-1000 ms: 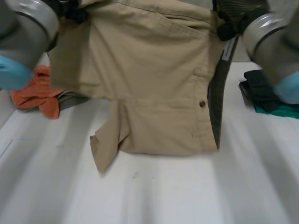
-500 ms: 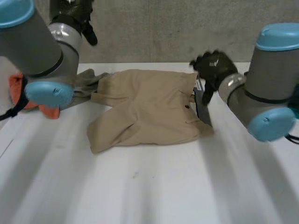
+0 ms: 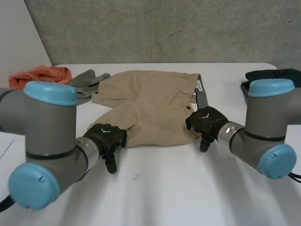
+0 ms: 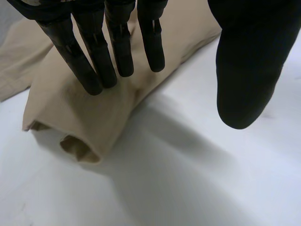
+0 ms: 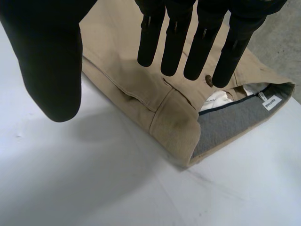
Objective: Fold the laundry.
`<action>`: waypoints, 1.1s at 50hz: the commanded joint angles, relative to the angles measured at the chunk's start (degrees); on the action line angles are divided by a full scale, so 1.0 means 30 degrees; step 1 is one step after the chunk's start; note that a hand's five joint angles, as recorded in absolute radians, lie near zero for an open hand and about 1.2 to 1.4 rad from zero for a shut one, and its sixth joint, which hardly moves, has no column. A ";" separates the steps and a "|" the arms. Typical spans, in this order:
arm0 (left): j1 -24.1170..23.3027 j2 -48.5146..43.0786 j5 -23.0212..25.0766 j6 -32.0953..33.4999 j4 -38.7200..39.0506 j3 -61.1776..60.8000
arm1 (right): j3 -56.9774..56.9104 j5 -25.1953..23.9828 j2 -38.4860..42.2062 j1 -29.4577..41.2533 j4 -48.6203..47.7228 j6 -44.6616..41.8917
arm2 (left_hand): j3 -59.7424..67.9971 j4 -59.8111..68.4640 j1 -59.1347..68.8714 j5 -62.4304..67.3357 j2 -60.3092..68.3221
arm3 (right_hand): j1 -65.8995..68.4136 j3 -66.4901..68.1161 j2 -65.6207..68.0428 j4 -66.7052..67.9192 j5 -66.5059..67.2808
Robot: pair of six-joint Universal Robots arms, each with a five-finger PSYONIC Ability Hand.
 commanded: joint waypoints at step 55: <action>0.1423 -0.0617 -0.0196 0.5709 -0.1825 0.3490 | -0.0327 0.1266 -0.1506 0.0772 0.5262 -0.5109 | 1.7098 1.6983 1.7073 1.7004 1.7104 | 1.6255 1.6190 1.6193 1.6158 1.6488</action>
